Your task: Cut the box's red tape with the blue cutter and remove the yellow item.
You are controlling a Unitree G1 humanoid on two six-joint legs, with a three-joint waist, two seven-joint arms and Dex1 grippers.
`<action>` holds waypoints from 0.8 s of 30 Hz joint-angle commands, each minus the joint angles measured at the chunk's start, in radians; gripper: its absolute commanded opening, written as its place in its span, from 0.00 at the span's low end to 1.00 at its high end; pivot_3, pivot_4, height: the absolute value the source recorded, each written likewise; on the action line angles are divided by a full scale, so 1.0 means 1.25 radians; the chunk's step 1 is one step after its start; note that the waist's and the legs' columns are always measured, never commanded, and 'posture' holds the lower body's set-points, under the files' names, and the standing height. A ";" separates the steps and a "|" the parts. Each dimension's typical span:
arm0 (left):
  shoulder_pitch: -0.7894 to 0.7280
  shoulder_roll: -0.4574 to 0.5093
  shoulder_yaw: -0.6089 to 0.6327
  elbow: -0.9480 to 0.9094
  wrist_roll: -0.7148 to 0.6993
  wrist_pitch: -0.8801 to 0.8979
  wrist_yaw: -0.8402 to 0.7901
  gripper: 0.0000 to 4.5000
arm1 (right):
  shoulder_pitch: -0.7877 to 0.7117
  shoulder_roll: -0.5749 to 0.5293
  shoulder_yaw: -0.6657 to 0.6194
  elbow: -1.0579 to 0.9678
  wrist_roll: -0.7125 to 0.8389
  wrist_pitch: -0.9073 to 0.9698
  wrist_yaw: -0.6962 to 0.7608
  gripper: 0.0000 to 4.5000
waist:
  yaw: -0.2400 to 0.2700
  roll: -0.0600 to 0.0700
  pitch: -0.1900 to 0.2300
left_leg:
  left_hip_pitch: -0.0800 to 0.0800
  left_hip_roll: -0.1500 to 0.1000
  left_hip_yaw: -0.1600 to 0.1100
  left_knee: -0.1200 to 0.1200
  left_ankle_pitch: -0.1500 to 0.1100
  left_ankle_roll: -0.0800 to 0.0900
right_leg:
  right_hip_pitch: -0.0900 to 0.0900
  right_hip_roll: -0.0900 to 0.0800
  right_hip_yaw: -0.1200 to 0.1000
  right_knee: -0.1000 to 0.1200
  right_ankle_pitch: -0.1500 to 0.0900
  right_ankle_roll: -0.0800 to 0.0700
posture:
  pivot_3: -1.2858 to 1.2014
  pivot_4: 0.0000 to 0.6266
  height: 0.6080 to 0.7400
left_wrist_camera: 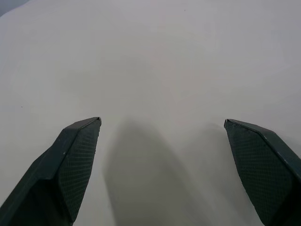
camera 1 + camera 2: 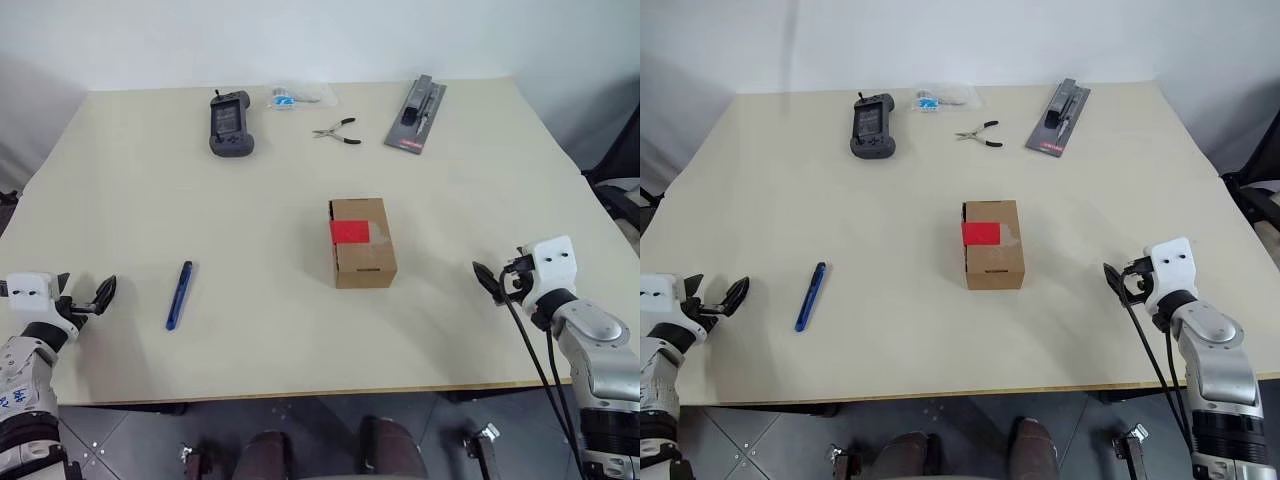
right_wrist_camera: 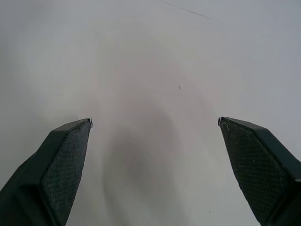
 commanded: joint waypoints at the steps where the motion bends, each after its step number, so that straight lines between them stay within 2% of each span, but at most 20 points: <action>1: -0.008 0.008 -0.015 0.031 0.028 -0.017 0.024 0.99 | -0.010 -0.011 -0.014 -0.020 0.001 -0.015 -0.001 1.00 | 0.000 0.000 0.000 | 0.000 0.000 0.000 0.000 0.000 0.000 | 0.000 0.000 0.000 0.000 0.000 0.000 | 0.52 0.24 1.00; 5: -0.033 0.003 -0.027 0.028 0.026 0.044 0.052 0.99 | -0.014 0.004 -0.021 -0.026 0.022 0.015 -0.008 1.00 | 0.002 0.000 0.000 | 0.000 0.000 0.000 0.001 0.000 0.000 | 0.000 0.000 0.000 0.001 0.000 0.000 | 0.52 0.24 1.00; 9: -0.040 -0.005 -0.050 -0.015 0.048 0.046 0.089 0.99 | -0.009 0.004 0.004 -0.050 -0.015 0.028 -0.039 1.00 | 0.002 0.000 0.000 | 0.000 0.000 0.000 0.002 0.000 0.000 | 0.000 0.000 0.001 0.001 0.000 0.000 | 0.52 0.24 1.00; 12: -0.035 -0.016 -0.061 -0.066 0.018 0.028 0.013 0.99 | -0.008 0.006 0.015 -0.072 -0.031 0.046 -0.056 1.00 | 0.003 0.000 0.000 | 0.000 0.000 0.000 0.002 0.000 0.000 | 0.000 0.000 0.001 0.002 0.000 0.000 | 0.52 0.24 1.00; 14: -0.053 -0.017 -0.061 -0.071 0.017 0.058 0.029 0.90 | -0.003 0.000 0.021 -0.087 -0.025 0.049 -0.040 1.00 | 0.005 0.000 0.000 | -0.001 0.000 0.000 0.003 0.000 0.000 | -0.001 0.000 0.001 0.002 0.000 0.000 | 0.52 0.24 1.00; 17: -0.082 -0.017 -0.083 -0.098 0.017 0.112 0.017 0.72 | -0.014 0.012 0.007 -0.102 -0.002 0.080 -0.050 0.86 | 0.006 -0.001 0.000 | -0.001 0.000 0.000 0.003 0.000 0.000 | -0.001 0.000 0.001 0.002 0.000 0.000 | 0.52 0.24 1.00; 20: -0.181 -0.047 -0.154 -0.146 0.024 0.149 -0.022 0.54 | -0.046 0.018 0.017 -0.114 0.011 0.093 -0.046 0.67 | 0.019 -0.003 0.002 | -0.003 0.000 0.000 0.006 0.000 0.000 | -0.001 0.000 0.001 0.002 0.000 0.000 | 0.52 0.24 1.00; 24: -0.278 -0.103 -0.228 -0.165 0.038 0.175 -0.061 0.25 | -0.073 0.019 0.063 -0.129 0.020 0.147 -0.022 0.34 | 0.021 -0.003 0.002 | -0.011 0.000 -0.002 0.015 -0.001 0.002 | -0.003 0.000 0.000 0.001 0.002 0.000 | 0.52 0.24 1.00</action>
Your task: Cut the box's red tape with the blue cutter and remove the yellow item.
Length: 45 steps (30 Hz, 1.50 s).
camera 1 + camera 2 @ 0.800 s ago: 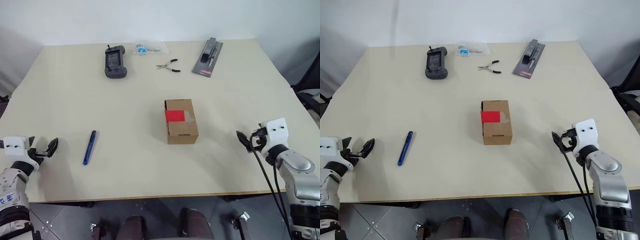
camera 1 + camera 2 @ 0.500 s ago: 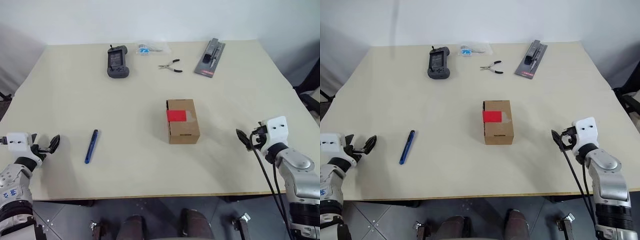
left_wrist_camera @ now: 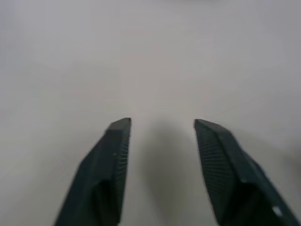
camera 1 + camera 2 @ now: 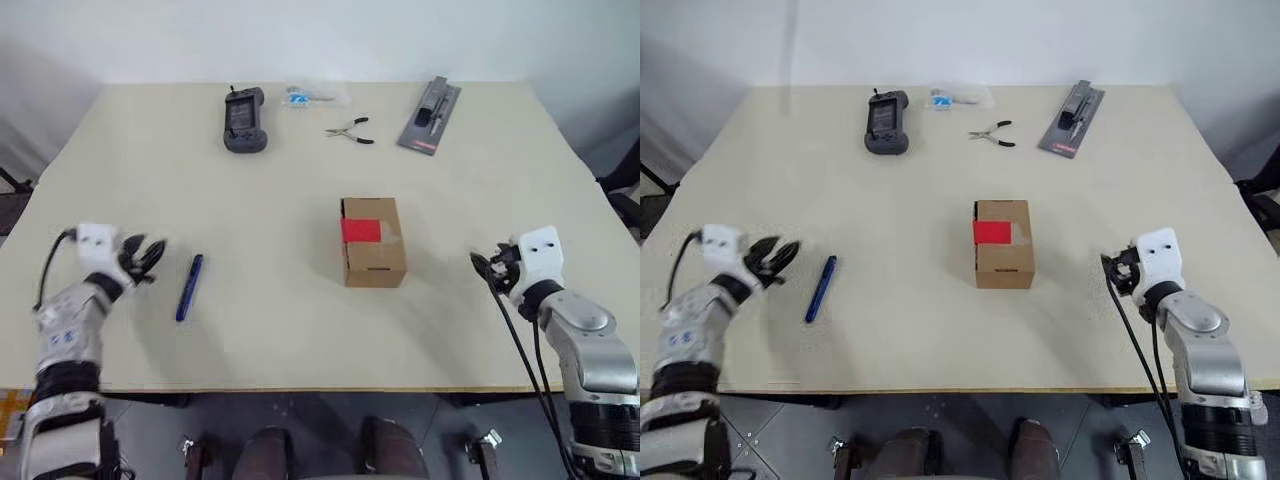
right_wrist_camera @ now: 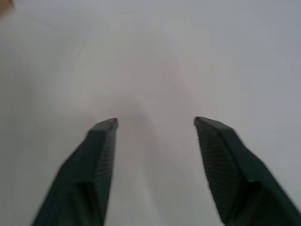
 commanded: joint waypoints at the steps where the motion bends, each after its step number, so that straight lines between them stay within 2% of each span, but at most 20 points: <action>1: -0.058 -0.034 -0.049 -0.038 0.009 0.008 -0.032 0.19 | -0.014 0.004 0.028 -0.048 0.016 0.043 0.017 0.26 | -0.001 0.000 0.000 | 0.000 0.000 0.000 0.000 0.000 0.000 | 0.000 0.000 0.000 0.000 0.001 0.001 | 0.52 0.24 1.00; 3: -0.083 -0.058 -0.076 -0.043 0.014 0.017 -0.048 0.04 | -0.022 0.006 0.049 -0.063 0.019 0.070 0.022 0.10 | -0.004 0.000 0.000 | 0.000 0.000 0.000 0.000 0.000 0.001 | 0.000 0.000 0.000 -0.001 0.001 0.001 | 0.52 0.24 1.00; 4: -0.092 -0.068 -0.092 -0.048 0.016 0.024 -0.060 0.00 | -0.025 0.008 0.057 -0.071 0.021 0.084 0.023 0.02 | -0.006 0.000 0.000 | 0.000 0.000 0.000 -0.001 0.000 0.001 | 0.000 0.000 0.000 -0.001 0.001 0.001 | 0.52 0.24 1.00; 5: -0.105 -0.085 -0.110 -0.054 0.015 0.036 -0.075 0.00 | -0.031 0.013 0.069 -0.080 0.024 0.095 0.025 0.01 | -0.007 -0.001 0.000 | -0.001 0.000 0.001 -0.001 0.000 0.001 | -0.001 0.000 0.000 -0.002 0.001 0.001 | 0.52 0.24 1.00; 14: -0.204 -0.193 -0.215 -0.025 0.030 0.067 -0.169 0.00 | -0.076 0.017 0.127 -0.137 0.050 0.207 0.053 0.01 | -0.001 -0.001 0.000 | -0.002 0.000 0.000 0.001 0.000 0.001 | -0.001 0.000 0.000 -0.002 0.001 0.001 | 0.52 0.24 1.00; 18: -0.266 -0.293 -0.257 0.034 0.040 0.063 -0.198 0.00 | -0.085 -0.009 0.174 -0.238 0.095 0.316 0.098 0.01 | 0.006 -0.002 0.001 | -0.003 0.000 0.000 0.002 -0.001 0.001 | -0.001 0.000 -0.001 -0.002 0.001 0.001 | 0.52 0.24 1.00; 21: -0.301 -0.356 -0.269 0.080 0.045 0.049 -0.204 0.00 | -0.093 -0.006 0.188 -0.281 0.109 0.362 0.093 0.01 | 0.011 -0.003 0.001 | -0.004 -0.001 0.000 0.003 -0.001 0.002 | -0.001 0.000 -0.001 -0.003 0.001 0.002 | 0.52 0.24 1.00; 28: -0.363 -0.422 -0.257 0.233 0.082 -0.037 -0.161 0.00 | -0.120 -0.005 0.243 -0.425 0.190 0.515 0.110 0.01 | 0.012 -0.003 0.001 | -0.004 0.000 0.000 0.005 -0.002 0.003 | 0.000 0.000 0.000 -0.002 0.001 0.001 | 0.52 0.24 1.00; 32: -0.393 -0.392 -0.232 0.310 0.099 -0.082 -0.136 0.00 | -0.151 0.003 0.231 -0.468 0.219 0.564 0.101 0.01 | 0.015 -0.003 0.001 | -0.004 0.000 0.000 0.007 -0.002 0.003 | 0.000 0.000 0.000 -0.002 0.002 0.001 | 0.52 0.24 1.00; 37: -0.409 -0.306 -0.195 0.307 0.094 -0.074 -0.149 0.00 | -0.180 -0.041 0.178 -0.452 0.212 0.554 0.097 0.01 | 0.016 -0.003 0.002 | -0.005 0.000 0.000 0.008 -0.002 0.004 | 0.000 0.000 0.000 -0.002 0.002 0.001 | 0.52 0.24 1.00; 40: -0.392 -0.232 -0.183 0.262 0.090 -0.042 -0.175 0.00 | -0.221 -0.091 0.140 -0.378 0.192 0.515 0.110 0.01 | 0.012 -0.004 0.002 | -0.005 0.000 0.000 0.008 -0.002 0.004 | -0.001 0.000 0.000 -0.002 0.003 0.001 | 0.52 0.24 1.00; 45: -0.321 -0.166 -0.181 0.128 0.076 0.041 -0.201 0.00 | -0.279 -0.143 0.178 -0.164 0.086 0.346 0.110 0.01 | 0.010 -0.004 0.002 | -0.006 0.000 0.000 0.008 -0.002 0.004 | -0.001 0.000 0.000 -0.002 0.003 0.001 | 0.52 0.24 1.00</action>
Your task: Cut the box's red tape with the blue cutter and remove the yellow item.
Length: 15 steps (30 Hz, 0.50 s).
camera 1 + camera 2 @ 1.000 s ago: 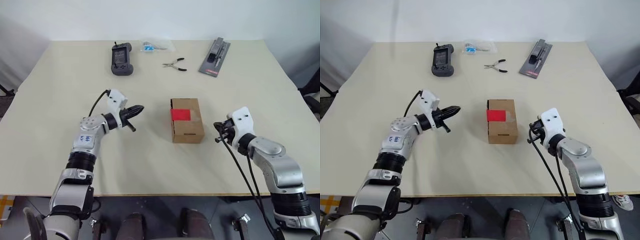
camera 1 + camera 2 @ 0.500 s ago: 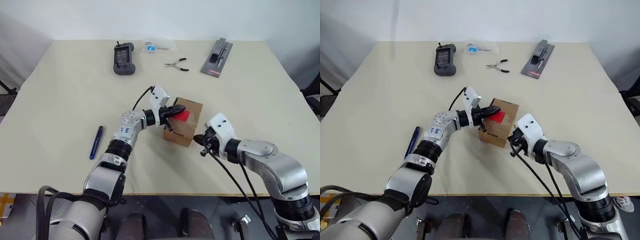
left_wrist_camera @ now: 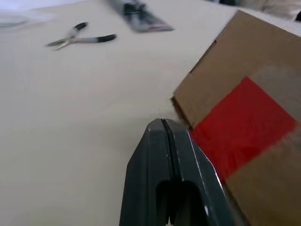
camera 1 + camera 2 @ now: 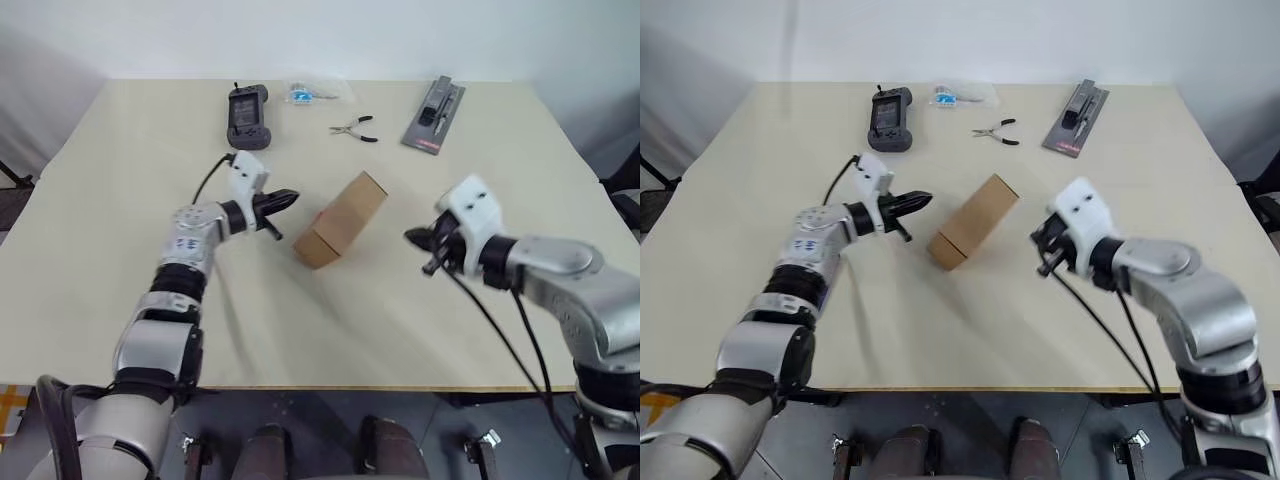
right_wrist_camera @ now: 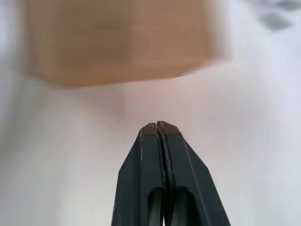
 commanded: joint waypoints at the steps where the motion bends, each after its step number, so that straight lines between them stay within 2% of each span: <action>1: 0.040 0.011 0.010 -0.116 -0.019 0.047 -0.012 0.00 | -0.032 -0.019 0.034 0.126 -0.076 -0.133 0.017 0.01 | 0.003 0.000 0.000 | 0.000 0.000 0.000 0.000 0.000 0.000 | 0.000 0.000 0.000 0.000 0.000 0.000 | 0.52 0.24 1.00; 5: 0.087 0.010 0.013 -0.234 -0.031 0.099 0.002 0.00 | -0.108 0.003 0.097 0.282 -0.156 -0.271 0.028 0.01 | 0.001 0.000 0.000 | -0.001 0.000 0.000 0.001 0.000 0.000 | 0.000 0.000 0.000 0.000 0.001 0.001 | 0.52 0.24 1.00; 8: 0.080 -0.026 0.026 -0.257 -0.047 0.110 0.037 0.00 | -0.167 0.050 0.104 0.346 -0.164 -0.306 0.029 0.01 | -0.002 0.000 0.000 | -0.001 0.000 0.000 0.001 0.000 0.000 | 0.000 0.000 0.000 0.000 0.001 0.001 | 0.52 0.24 1.00; 15: 0.036 -0.098 -0.014 -0.322 -0.079 0.152 -0.018 0.00 | -0.169 0.096 0.106 0.348 -0.171 -0.318 0.052 0.01 | -0.002 0.000 0.000 | -0.002 0.000 0.000 0.001 0.000 0.000 | 0.000 0.000 -0.001 0.000 0.001 0.002 | 0.52 0.24 1.00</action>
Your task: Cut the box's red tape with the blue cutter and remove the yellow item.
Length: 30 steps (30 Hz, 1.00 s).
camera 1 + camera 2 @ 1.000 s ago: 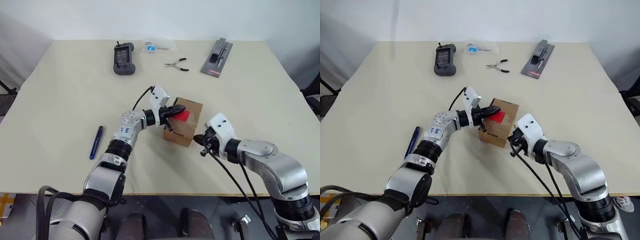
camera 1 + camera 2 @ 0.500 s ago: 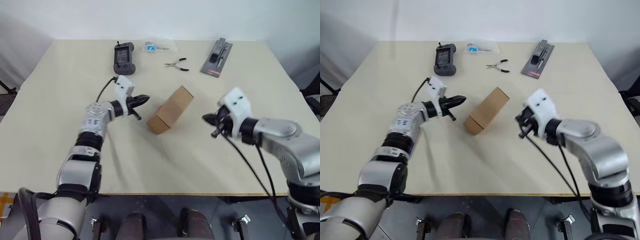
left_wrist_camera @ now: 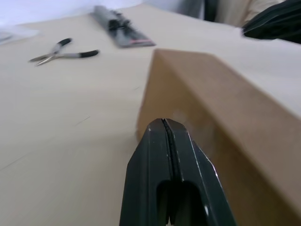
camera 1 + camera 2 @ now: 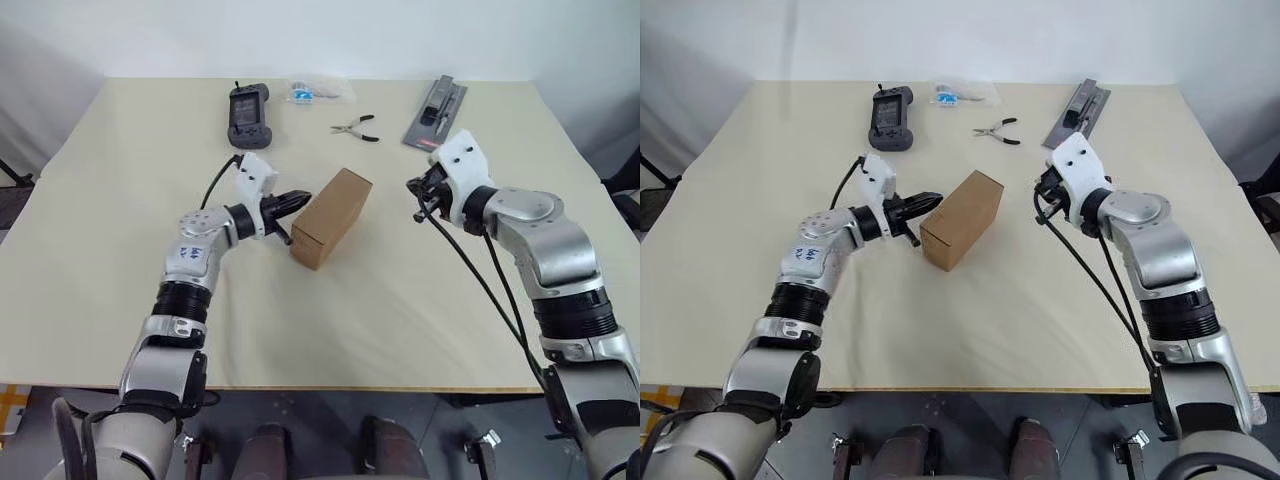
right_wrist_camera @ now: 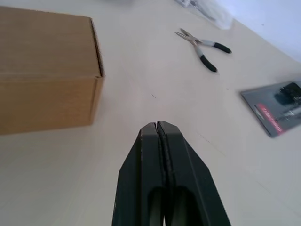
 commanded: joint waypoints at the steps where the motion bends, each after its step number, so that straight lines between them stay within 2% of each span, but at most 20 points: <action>1: -0.043 -0.025 -0.028 -0.085 -0.041 0.040 -0.055 0.00 | 0.015 0.005 -0.006 -0.034 -0.003 -0.005 0.013 0.01 | 0.000 0.000 0.000 | 0.000 0.000 0.000 0.000 0.000 0.000 | 0.000 0.000 0.000 0.000 0.000 0.000 | 0.52 0.24 1.00; 4: -0.004 -0.038 -0.109 -0.155 -0.041 0.083 -0.142 0.00 | 0.035 0.005 -0.017 -0.060 -0.002 0.007 0.013 0.01 | -0.001 0.000 0.000 | 0.000 0.000 0.000 0.000 0.000 0.000 | 0.000 0.000 0.000 0.000 0.000 0.000 | 0.52 0.24 1.00; 7: 0.029 -0.038 -0.151 -0.179 -0.025 0.084 -0.169 0.00 | 0.047 0.000 -0.029 -0.080 -0.001 0.018 0.009 0.01 | -0.007 0.000 0.000 | 0.000 0.000 0.000 0.000 0.000 0.000 | 0.000 0.000 0.000 0.000 0.000 0.000 | 0.52 0.24 1.00; 14: 0.043 -0.009 -0.107 -0.207 -0.034 0.104 -0.106 0.00 | 0.048 -0.016 -0.064 -0.049 -0.023 -0.009 -0.014 0.01 | -0.010 0.000 0.000 | 0.000 0.000 0.000 0.001 0.000 0.000 | 0.000 0.000 0.001 0.001 0.001 -0.001 | 0.52 0.24 1.00; 18: 0.073 0.050 -0.069 -0.291 -0.064 0.222 -0.084 0.00 | 0.004 0.012 -0.048 0.079 -0.046 -0.073 -0.017 0.01 | -0.012 0.001 0.000 | 0.000 0.000 0.001 0.001 0.000 0.000 | 0.000 0.000 0.001 0.001 0.001 -0.001 | 0.52 0.24 1.00; 23: 0.121 0.164 -0.041 -0.406 -0.129 0.432 -0.106 0.00 | -0.089 0.058 -0.010 0.316 -0.093 -0.216 0.013 0.01 | -0.026 0.001 0.000 | 0.001 0.000 0.000 0.001 0.000 0.000 | 0.000 0.000 0.001 0.001 0.001 -0.001 | 0.52 0.24 1.00; 26: 0.138 0.226 -0.075 -0.431 -0.140 0.531 -0.131 0.00 | -0.164 0.088 0.013 0.485 -0.121 -0.301 0.051 0.01 | -0.030 0.001 0.001 | 0.001 0.000 0.000 0.001 0.000 0.000 | 0.000 0.000 0.002 0.001 0.001 -0.001 | 0.52 0.24 1.00; 30: 0.136 0.226 -0.128 -0.476 -0.182 0.624 -0.162 0.00 | -0.226 0.105 0.051 0.615 -0.160 -0.366 0.130 0.01 | -0.028 0.002 0.001 | 0.001 0.000 0.000 0.000 0.000 0.000 | 0.000 0.000 0.001 0.002 0.001 -0.001 | 0.52 0.24 1.00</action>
